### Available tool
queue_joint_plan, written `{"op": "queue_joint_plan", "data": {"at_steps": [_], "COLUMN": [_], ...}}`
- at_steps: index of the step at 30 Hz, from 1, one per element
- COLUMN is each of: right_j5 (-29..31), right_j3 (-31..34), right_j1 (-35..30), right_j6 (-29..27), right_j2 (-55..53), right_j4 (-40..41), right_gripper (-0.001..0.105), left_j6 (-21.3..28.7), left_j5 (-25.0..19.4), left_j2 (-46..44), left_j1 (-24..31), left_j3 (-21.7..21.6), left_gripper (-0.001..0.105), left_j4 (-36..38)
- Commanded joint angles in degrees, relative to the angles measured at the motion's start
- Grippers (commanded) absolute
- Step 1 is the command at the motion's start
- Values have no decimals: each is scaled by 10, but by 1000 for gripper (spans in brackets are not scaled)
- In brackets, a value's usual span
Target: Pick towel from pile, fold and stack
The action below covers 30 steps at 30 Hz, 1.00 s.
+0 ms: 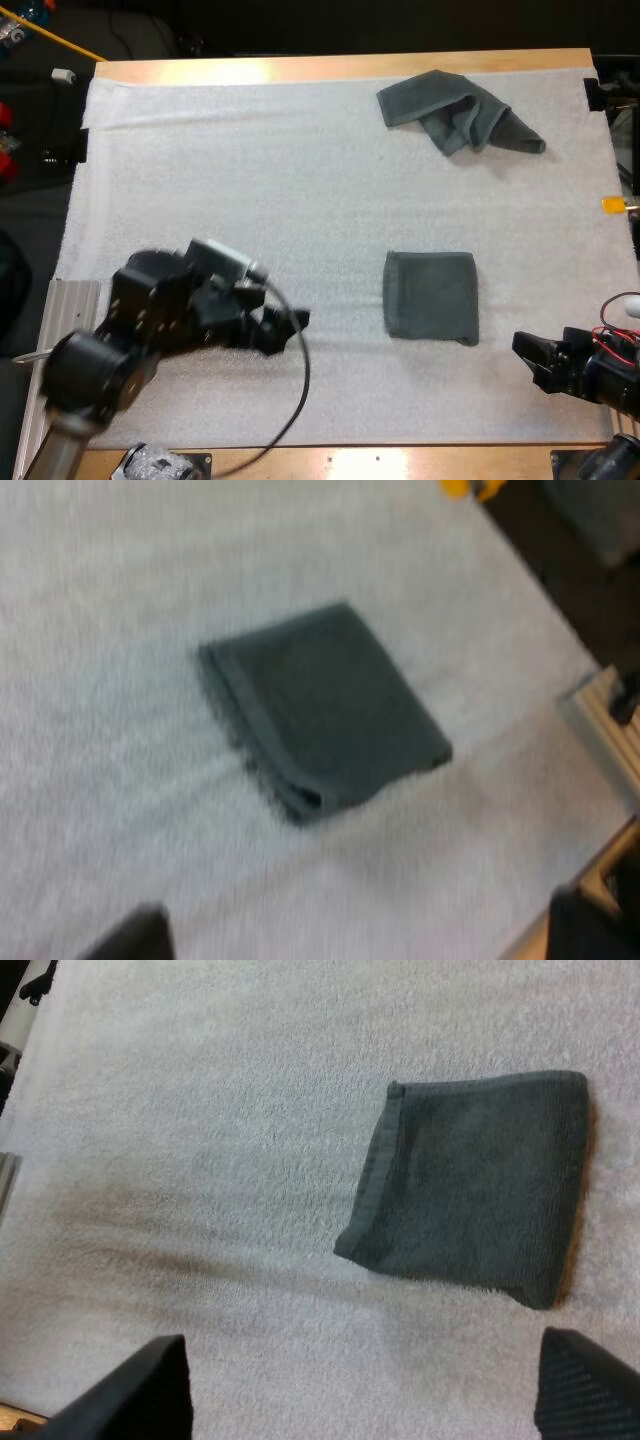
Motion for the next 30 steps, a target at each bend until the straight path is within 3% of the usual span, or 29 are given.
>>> {"op": "queue_joint_plan", "data": {"at_steps": [1, 11, 17, 30], "right_j5": [3, 4, 7, 8], "right_j3": [-1, -1, -1, -1], "right_j1": [1, 1, 1, 1], "right_j6": [0, 0, 0, 0], "right_j2": [0, 0, 0, 0], "right_j4": [1, 1, 1, 1], "right_gripper": [68, 68, 68, 68], "left_j6": [-14, -24, -27, -139], "left_j5": [4, 12, 12, 19], "left_j2": [18, 176, 276, 454], "left_j1": [-2, -12, -62, -127], "left_j3": [-2, -2, -2, -2], "left_gripper": [71, 71, 71, 71], "left_j4": [-25, -96, -155, -312]}}
